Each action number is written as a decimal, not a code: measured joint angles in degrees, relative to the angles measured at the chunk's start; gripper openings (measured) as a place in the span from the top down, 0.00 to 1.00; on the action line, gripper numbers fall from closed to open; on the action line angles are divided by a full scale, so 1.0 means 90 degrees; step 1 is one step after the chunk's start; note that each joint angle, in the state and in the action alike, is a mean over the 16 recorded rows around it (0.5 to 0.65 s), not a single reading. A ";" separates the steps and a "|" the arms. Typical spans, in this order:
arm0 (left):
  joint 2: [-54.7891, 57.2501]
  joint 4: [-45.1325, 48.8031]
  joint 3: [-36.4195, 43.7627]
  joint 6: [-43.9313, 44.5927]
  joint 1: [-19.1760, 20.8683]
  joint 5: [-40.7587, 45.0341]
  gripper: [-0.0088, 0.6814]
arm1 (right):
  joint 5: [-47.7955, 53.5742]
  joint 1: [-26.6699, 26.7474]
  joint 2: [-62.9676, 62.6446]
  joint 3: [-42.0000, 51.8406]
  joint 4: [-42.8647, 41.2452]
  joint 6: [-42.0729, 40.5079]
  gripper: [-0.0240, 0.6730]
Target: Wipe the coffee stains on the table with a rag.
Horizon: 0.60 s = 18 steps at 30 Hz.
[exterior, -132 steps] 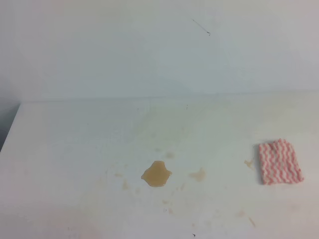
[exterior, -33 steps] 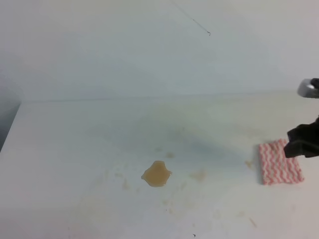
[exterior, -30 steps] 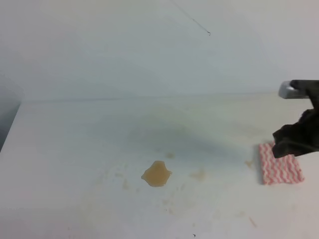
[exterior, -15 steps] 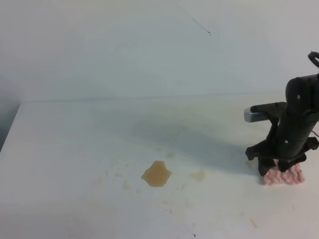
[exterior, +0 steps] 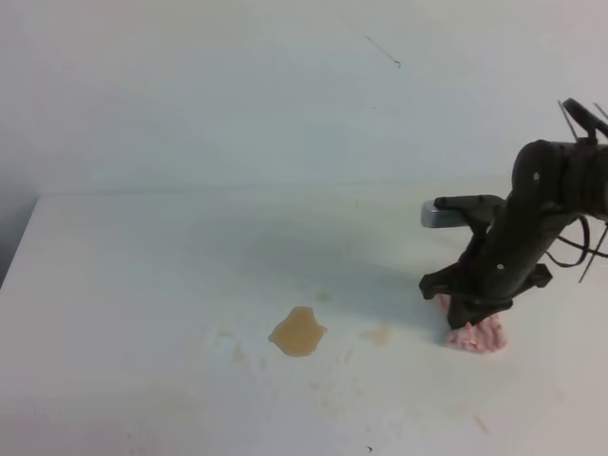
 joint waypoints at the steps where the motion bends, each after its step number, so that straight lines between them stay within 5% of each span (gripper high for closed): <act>1: 0.0000 0.0000 0.0000 0.0000 0.0000 0.0000 0.99 | -0.0021 0.0066 0.0008 -0.0060 0.0098 -0.0059 0.95; 18: 0.0000 0.0000 0.0000 0.0000 0.0000 0.0000 0.99 | 0.0137 0.1749 0.1114 -0.2321 0.0881 -0.0214 0.97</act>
